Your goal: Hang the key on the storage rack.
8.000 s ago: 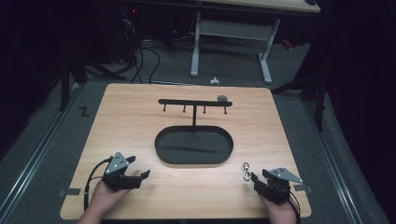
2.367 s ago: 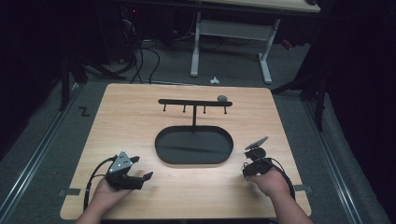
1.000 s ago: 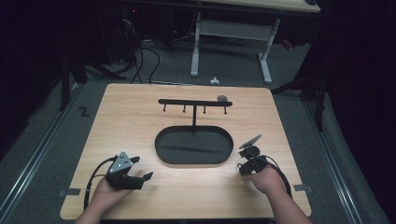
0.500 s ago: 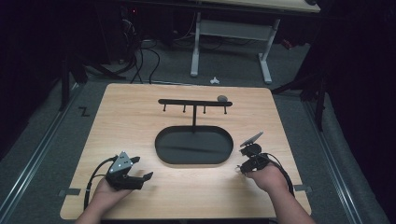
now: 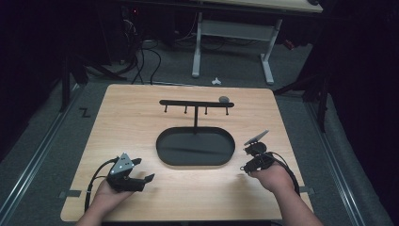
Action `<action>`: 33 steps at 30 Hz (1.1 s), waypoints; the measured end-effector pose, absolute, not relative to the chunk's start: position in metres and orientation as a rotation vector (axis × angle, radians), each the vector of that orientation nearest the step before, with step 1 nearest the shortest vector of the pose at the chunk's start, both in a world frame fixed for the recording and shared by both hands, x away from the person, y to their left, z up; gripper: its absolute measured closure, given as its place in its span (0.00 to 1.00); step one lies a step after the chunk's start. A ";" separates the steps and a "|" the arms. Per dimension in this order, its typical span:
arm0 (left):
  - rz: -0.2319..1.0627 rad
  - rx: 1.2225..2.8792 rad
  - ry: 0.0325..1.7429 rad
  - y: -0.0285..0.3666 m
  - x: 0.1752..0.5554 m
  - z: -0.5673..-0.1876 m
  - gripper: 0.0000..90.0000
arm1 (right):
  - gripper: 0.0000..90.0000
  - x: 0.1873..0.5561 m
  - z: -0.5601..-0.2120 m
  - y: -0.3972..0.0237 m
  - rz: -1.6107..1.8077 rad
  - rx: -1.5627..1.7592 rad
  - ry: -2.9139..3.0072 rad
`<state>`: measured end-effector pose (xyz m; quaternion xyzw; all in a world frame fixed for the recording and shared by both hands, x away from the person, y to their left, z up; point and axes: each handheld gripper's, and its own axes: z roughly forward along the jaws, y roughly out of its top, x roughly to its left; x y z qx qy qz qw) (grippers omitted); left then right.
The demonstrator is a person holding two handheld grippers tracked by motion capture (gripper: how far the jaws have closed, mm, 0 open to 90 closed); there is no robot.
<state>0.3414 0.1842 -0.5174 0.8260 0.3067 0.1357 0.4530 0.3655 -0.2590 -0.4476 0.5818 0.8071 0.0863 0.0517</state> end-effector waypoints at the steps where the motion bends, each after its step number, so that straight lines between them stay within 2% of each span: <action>1: 0.335 2.037 0.757 0.184 0.341 -0.517 0.22 | 0.79 0.366 -0.446 -0.259 0.263 1.769 2.456; 33: 0.332 2.051 0.744 0.183 0.339 -0.518 0.22 | 0.79 0.386 -0.392 -0.238 0.453 1.728 2.428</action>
